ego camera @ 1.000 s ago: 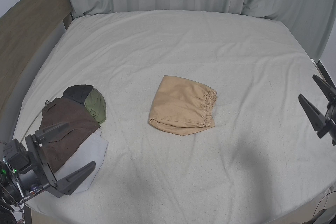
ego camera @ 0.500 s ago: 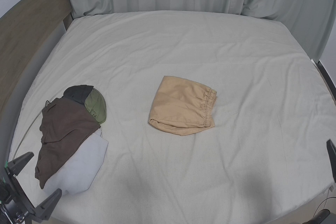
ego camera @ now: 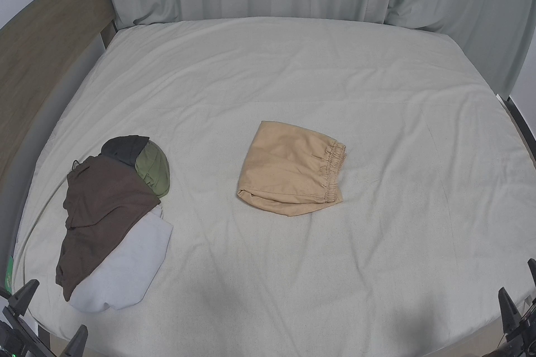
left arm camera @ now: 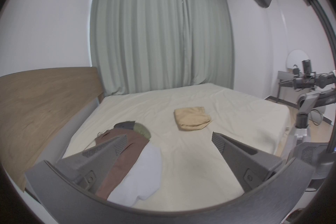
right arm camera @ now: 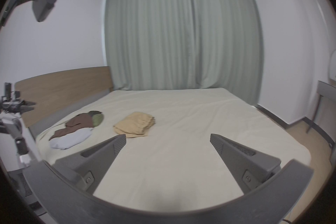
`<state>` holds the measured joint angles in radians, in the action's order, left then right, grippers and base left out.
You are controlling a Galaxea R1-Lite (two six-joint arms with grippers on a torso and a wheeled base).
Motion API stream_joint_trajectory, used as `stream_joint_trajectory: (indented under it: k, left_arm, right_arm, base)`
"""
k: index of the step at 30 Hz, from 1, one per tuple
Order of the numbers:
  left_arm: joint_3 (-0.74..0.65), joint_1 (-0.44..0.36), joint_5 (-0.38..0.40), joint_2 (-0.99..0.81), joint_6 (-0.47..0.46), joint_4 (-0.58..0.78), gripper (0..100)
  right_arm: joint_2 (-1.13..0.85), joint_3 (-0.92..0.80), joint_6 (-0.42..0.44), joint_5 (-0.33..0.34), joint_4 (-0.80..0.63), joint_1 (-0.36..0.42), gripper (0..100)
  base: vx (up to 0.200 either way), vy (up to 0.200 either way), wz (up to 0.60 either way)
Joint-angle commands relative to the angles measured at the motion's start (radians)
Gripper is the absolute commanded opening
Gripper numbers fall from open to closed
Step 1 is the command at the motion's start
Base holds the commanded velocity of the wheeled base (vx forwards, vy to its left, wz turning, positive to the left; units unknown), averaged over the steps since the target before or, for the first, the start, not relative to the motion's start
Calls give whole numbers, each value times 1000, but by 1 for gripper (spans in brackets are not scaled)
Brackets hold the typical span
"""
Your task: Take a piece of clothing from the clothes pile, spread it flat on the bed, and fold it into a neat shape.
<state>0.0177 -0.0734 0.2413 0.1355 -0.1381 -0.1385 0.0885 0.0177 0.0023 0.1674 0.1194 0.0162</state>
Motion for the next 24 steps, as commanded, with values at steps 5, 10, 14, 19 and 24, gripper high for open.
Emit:
stream_joint_trajectory:
  k: [5,10,14,19,24]
  left_arm:
    - [-16,83,-135,-132,48,66,100]
    - [-16,81,-241,-131,115,139,100]
    - [-16,78,-238,-132,115,142,100]
    - [-16,78,-232,-132,124,142,100]
    - [-16,78,-234,-134,135,142,100]
  right_arm:
    - [-89,-18,39,-198,-119,-9,100]
    - [-89,-18,25,-189,-118,-9,100]
    - [-89,-18,7,-157,-118,-9,100]
    - [-89,-18,1,-160,-118,-12,100]
    - [-89,-18,5,-160,-118,-9,100]
  base:
    - [0,0,0]
    - [0,0,0]
    - [0,0,0]
    - [0,0,0]
    - [0,0,0]
